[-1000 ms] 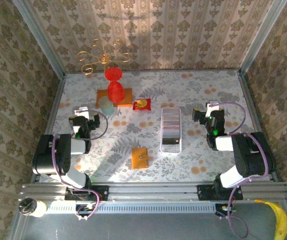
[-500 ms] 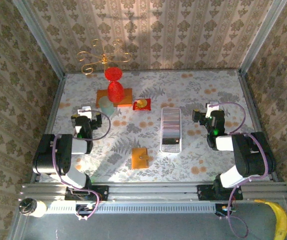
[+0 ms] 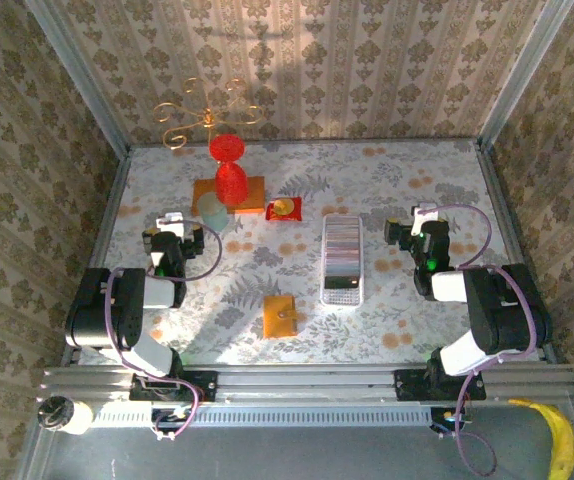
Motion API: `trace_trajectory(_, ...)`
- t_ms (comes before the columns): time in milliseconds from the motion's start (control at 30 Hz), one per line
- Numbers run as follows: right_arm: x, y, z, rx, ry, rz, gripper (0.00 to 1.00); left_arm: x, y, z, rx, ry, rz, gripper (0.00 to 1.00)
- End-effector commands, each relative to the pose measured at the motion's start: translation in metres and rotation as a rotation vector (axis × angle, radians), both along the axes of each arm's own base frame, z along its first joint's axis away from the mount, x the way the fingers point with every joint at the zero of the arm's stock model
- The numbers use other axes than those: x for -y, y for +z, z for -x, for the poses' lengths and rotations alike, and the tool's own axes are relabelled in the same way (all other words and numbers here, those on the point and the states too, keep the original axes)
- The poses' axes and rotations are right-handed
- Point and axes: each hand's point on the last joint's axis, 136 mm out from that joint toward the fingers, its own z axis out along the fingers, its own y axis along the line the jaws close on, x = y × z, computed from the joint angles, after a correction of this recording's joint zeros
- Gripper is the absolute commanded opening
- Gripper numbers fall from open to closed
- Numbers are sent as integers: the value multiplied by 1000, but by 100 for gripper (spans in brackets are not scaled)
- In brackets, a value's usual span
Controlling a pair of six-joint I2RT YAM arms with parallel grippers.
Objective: Put the credit cards into the card holder
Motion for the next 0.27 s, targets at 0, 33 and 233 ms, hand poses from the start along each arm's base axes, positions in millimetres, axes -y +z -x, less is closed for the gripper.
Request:
trace_trajectory(0,0,2,-1,7,1,-8,100,-2,10,-6,37,3,-13,100)
trace_trajectory(33,0,3,-1,10,2,-8,100,-2,9,-6,34,1,-13,100)
trace_trajectory(233,0,3,0,13,0,-8,100,-2,9,-6,34,2,-14,100)
